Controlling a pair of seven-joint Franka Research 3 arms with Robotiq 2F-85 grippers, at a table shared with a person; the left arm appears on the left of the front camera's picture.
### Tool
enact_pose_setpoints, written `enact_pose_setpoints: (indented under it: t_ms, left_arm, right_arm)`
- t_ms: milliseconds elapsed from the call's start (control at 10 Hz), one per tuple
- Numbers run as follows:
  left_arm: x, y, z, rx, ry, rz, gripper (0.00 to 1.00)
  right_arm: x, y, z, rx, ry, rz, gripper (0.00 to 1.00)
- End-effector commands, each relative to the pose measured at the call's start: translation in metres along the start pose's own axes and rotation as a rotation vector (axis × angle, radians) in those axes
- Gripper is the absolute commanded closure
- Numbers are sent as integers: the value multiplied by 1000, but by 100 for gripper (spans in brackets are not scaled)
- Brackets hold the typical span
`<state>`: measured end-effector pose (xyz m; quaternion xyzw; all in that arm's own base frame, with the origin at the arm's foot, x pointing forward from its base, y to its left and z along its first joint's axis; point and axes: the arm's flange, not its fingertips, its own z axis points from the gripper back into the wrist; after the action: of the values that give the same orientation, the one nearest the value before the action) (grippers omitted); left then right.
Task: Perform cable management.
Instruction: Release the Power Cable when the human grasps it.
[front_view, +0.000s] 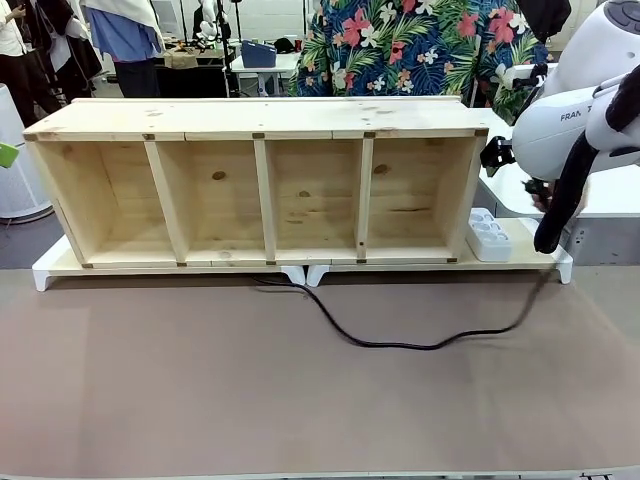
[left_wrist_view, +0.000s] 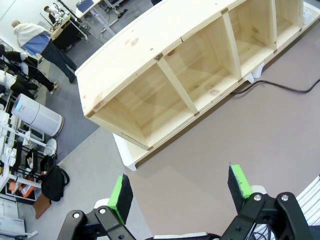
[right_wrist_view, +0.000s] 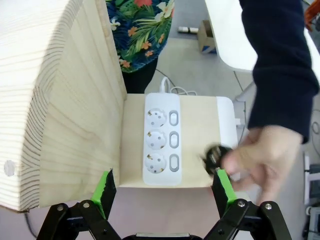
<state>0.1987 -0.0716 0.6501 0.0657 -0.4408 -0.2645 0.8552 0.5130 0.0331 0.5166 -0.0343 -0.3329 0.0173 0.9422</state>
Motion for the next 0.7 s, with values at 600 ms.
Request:
enact_pose_setpoints:
  t_ms: [600]
  left_arm:
    - [0,0,0,2,-1,0,0]
  right_arm:
    - [0,1,-1,3,4,-5,0]
